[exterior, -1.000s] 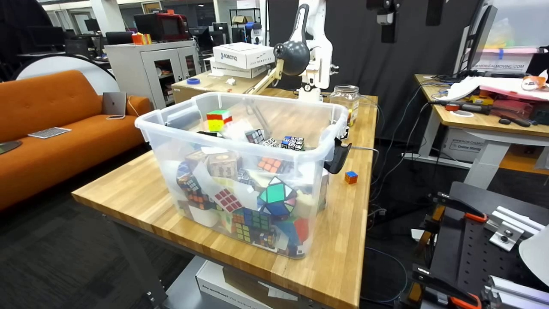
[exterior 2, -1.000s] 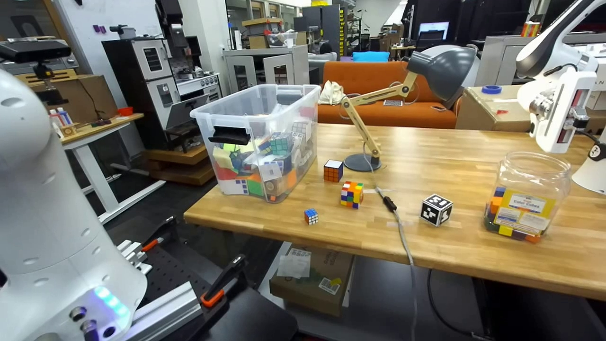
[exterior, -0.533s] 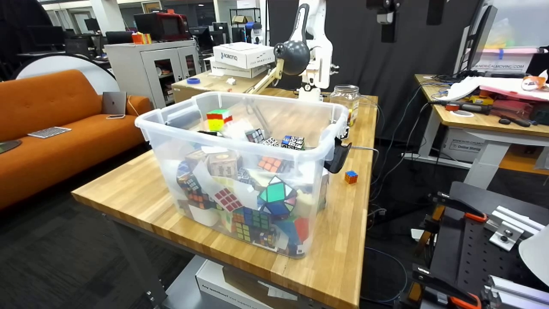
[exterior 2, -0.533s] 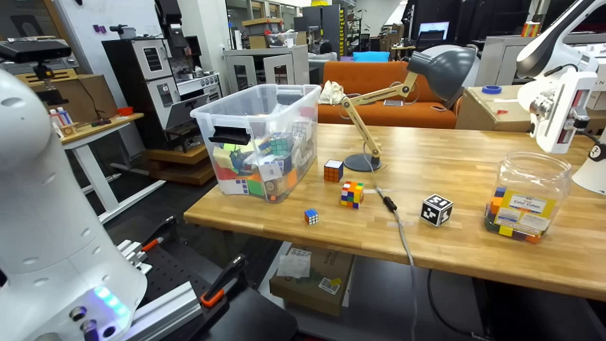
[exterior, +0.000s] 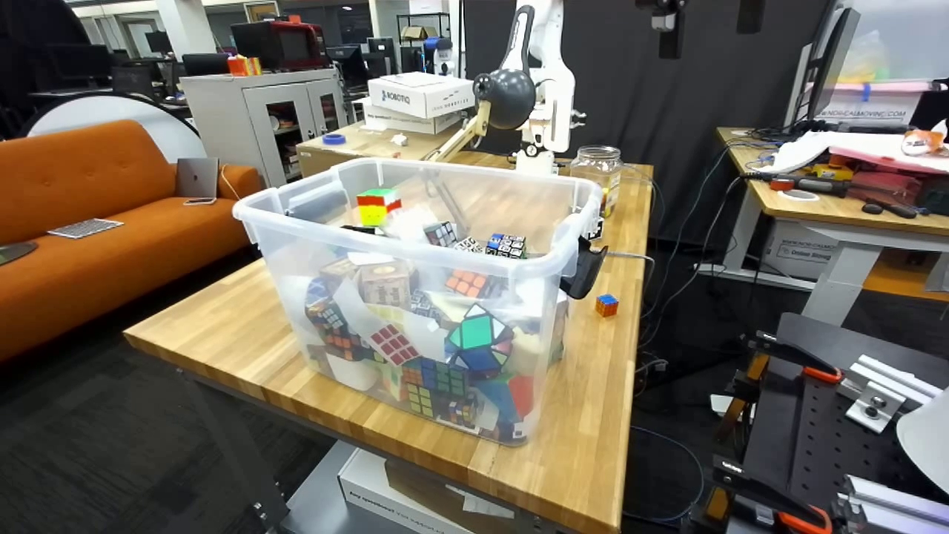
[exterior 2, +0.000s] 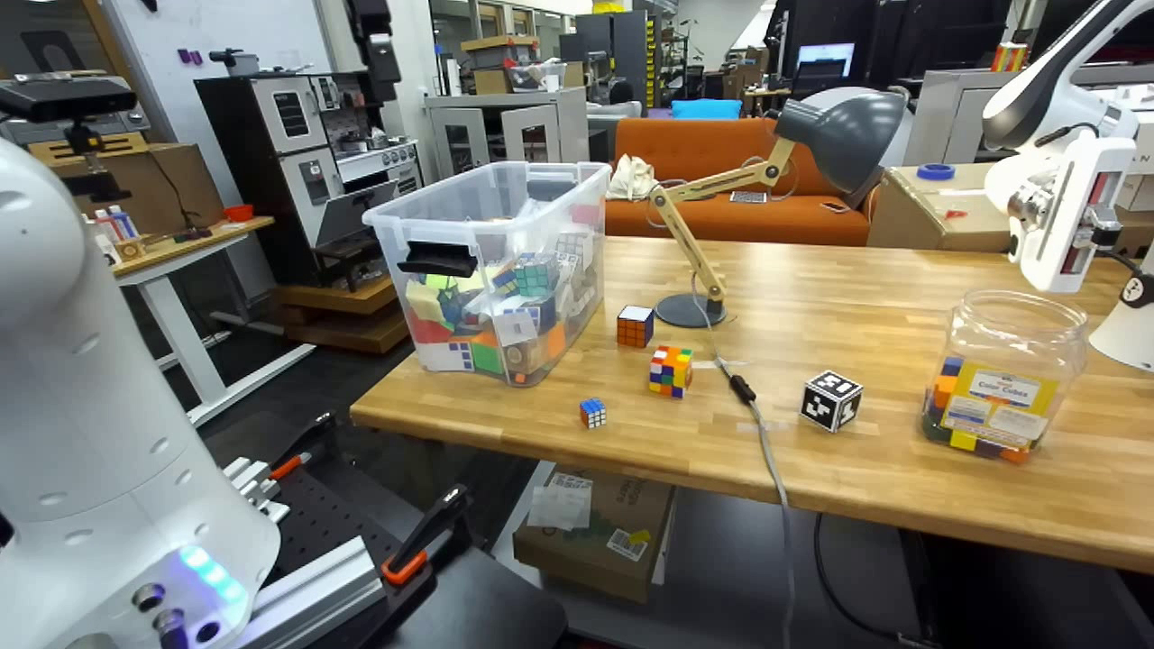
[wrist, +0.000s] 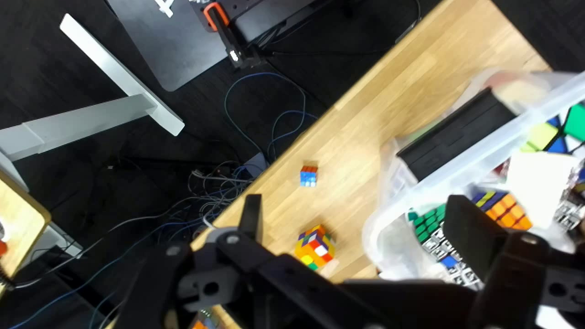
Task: Take the Rubik's Cube and place it inside the box
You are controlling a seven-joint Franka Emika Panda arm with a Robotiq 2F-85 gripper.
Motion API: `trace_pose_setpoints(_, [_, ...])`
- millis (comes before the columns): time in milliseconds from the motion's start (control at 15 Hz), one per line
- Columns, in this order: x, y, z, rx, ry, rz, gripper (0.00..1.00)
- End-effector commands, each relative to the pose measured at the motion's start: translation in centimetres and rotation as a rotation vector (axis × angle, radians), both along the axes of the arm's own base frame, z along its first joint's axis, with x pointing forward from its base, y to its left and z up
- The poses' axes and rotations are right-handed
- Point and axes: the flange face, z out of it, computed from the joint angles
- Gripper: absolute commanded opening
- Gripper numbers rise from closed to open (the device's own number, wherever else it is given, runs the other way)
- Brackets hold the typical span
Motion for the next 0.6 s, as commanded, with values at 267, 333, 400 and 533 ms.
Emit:
trace_pose_setpoints(267, [1.3,-7.6,0.5,0.009,-0.060,-0.109,1.00])
trace_pose_setpoints(333, [1.3,-7.1,0.6,0.005,-0.061,-0.101,1.00])
trace_pose_setpoints(400, [1.3,-6.6,0.6,-0.001,-0.062,-0.095,1.00])
trace_pose_setpoints(533, [1.3,-6.4,0.6,-0.004,-0.062,-0.092,1.00])
